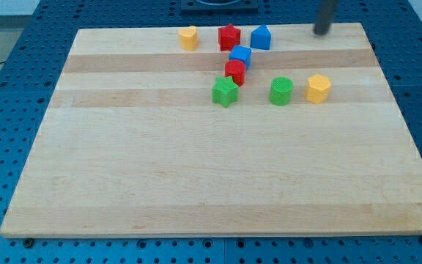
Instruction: Make a horizontal line with heart red star and triangle
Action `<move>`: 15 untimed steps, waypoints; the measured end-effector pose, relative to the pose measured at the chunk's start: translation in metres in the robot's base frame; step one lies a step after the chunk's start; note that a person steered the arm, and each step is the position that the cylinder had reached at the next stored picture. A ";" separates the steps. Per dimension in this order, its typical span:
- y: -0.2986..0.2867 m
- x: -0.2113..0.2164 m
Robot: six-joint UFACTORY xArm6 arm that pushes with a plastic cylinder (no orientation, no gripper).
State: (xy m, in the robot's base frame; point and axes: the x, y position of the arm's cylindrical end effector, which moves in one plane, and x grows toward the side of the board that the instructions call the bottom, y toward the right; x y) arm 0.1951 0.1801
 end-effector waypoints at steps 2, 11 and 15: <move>-0.069 0.020; -0.212 0.004; -0.223 0.021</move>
State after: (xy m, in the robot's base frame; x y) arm 0.2161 -0.0429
